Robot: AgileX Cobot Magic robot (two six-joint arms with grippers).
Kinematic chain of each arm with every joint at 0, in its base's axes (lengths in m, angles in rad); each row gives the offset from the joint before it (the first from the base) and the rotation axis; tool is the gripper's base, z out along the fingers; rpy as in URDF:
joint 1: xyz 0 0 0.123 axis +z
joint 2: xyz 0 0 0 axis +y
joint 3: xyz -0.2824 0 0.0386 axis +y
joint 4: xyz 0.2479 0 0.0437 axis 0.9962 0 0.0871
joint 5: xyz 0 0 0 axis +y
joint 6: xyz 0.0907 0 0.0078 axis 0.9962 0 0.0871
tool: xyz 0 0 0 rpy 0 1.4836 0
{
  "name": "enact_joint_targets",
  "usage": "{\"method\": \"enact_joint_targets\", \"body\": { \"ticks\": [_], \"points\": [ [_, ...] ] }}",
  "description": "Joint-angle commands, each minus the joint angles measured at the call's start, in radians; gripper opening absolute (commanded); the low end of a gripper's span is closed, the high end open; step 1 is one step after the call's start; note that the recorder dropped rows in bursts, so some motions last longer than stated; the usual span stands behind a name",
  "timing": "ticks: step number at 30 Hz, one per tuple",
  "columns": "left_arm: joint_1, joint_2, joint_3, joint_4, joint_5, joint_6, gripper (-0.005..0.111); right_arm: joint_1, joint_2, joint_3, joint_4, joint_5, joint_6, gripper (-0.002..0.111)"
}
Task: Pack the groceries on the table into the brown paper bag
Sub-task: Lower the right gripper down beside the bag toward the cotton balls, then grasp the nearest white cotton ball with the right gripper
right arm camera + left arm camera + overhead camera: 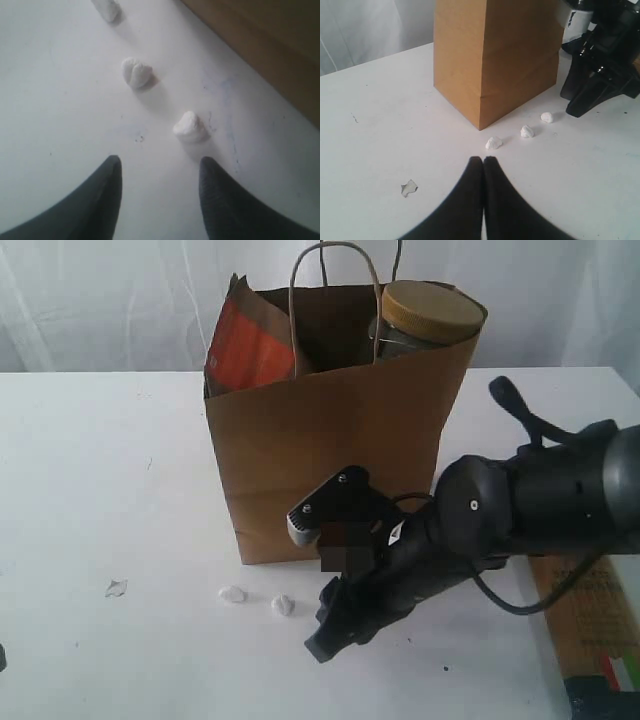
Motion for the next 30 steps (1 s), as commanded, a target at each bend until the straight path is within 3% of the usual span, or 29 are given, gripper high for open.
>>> {"method": "enact_joint_targets", "body": {
  "ticks": [1, 26, 30],
  "points": [
    [-0.001, -0.005, 0.003, -0.011, -0.003, 0.001, 0.000, 0.000, 0.041, -0.040, -0.008, -0.010, -0.009, 0.046],
    [-0.001, -0.005, 0.003, -0.011, -0.003, 0.001, 0.000, 0.000, 0.154, -0.052, -0.011, -0.134, -0.009, 0.045],
    [-0.001, -0.005, 0.003, -0.011, -0.003, 0.001, 0.000, 0.000, 0.154, -0.052, -0.009, -0.139, -0.009, 0.038]
  ]
}}
